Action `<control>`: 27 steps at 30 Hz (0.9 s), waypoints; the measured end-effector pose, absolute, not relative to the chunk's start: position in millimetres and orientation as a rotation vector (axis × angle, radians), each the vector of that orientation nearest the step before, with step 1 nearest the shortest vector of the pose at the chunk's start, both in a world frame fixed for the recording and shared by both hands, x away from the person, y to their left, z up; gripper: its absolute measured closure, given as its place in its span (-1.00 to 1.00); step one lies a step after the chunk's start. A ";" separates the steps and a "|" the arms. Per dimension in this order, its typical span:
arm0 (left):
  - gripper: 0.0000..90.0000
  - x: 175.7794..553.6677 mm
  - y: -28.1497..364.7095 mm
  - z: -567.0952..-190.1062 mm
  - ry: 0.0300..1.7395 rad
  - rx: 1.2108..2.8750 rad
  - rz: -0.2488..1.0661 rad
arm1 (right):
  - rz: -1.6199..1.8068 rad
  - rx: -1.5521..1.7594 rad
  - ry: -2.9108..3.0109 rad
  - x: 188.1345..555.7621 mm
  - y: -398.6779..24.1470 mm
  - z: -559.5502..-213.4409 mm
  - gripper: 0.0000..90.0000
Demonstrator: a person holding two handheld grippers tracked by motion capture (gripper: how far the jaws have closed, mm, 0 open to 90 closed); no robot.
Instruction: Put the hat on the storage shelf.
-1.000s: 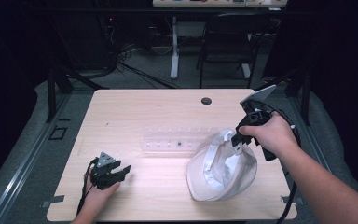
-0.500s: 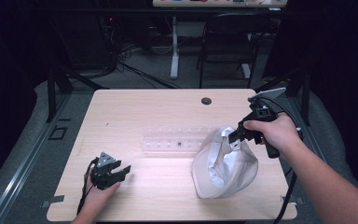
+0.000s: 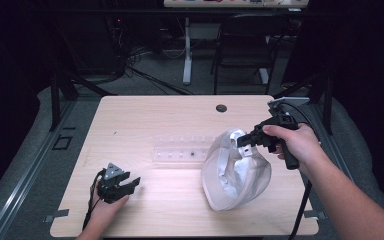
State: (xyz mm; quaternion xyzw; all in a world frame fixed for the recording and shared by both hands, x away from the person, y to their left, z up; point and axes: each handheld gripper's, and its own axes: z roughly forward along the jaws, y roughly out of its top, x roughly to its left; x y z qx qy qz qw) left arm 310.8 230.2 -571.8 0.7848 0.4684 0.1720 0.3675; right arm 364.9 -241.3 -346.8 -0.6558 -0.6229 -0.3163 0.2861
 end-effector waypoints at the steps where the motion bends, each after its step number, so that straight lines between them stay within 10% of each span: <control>1: 0.12 310.9 230.2 -571.7 1.201 2.018 0.442 | -0.855 -1.746 -1.657 365.1 -241.6 -346.1 0.82; 27: 0.12 310.7 229.1 -571.7 1.199 2.024 0.434 | -1.068 -1.762 -1.573 394.8 -234.7 -299.9 0.82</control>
